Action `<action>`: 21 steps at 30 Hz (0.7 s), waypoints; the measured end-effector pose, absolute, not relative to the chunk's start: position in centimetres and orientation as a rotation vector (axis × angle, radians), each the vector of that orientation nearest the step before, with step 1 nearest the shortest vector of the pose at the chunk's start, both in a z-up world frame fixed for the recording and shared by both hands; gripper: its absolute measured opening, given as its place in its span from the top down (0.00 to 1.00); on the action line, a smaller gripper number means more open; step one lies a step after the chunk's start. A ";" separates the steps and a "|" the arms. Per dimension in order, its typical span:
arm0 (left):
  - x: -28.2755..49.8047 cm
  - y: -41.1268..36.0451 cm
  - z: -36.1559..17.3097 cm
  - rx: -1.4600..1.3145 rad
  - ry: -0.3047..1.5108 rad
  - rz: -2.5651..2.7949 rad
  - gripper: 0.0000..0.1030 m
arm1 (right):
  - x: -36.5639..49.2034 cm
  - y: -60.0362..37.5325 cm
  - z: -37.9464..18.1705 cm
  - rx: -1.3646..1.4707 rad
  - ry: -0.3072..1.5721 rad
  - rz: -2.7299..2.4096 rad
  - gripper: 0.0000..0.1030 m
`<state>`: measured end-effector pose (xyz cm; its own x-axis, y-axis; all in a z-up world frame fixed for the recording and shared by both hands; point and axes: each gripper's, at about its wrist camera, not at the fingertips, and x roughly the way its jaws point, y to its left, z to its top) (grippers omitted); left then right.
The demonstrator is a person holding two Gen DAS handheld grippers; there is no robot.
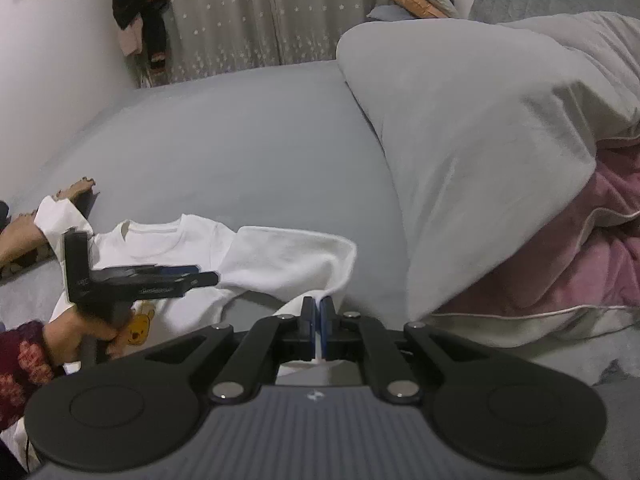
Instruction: Fold clothes
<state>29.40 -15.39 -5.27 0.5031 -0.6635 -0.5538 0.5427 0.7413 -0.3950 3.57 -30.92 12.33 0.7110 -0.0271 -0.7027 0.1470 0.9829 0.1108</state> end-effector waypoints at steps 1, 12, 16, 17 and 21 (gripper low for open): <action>29.7 -16.1 -5.4 -0.171 0.740 -0.734 0.48 | 3.4 -31.3 12.5 0.156 0.781 -0.105 0.97; 31.3 -22.2 -7.2 -0.047 0.663 -0.696 0.52 | 2.2 -38.5 6.1 0.092 0.895 -0.346 0.98; 30.8 -23.2 -6.8 0.012 0.636 -0.686 0.51 | 2.6 -39.3 1.7 0.090 0.895 -0.407 0.97; 30.7 -23.1 -6.6 0.005 0.633 -0.691 0.51 | 2.7 -39.5 1.0 0.095 0.880 -0.419 0.96; 30.5 -21.2 -5.7 -0.088 0.641 -0.711 0.51 | 1.9 -40.8 0.6 0.195 0.798 -0.485 0.72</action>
<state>30.48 -21.23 -5.67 0.5763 -0.6324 -0.5176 0.5800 0.7627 -0.2861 1.92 -40.83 0.62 0.5959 -0.3424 -0.7264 0.4865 0.8736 -0.0127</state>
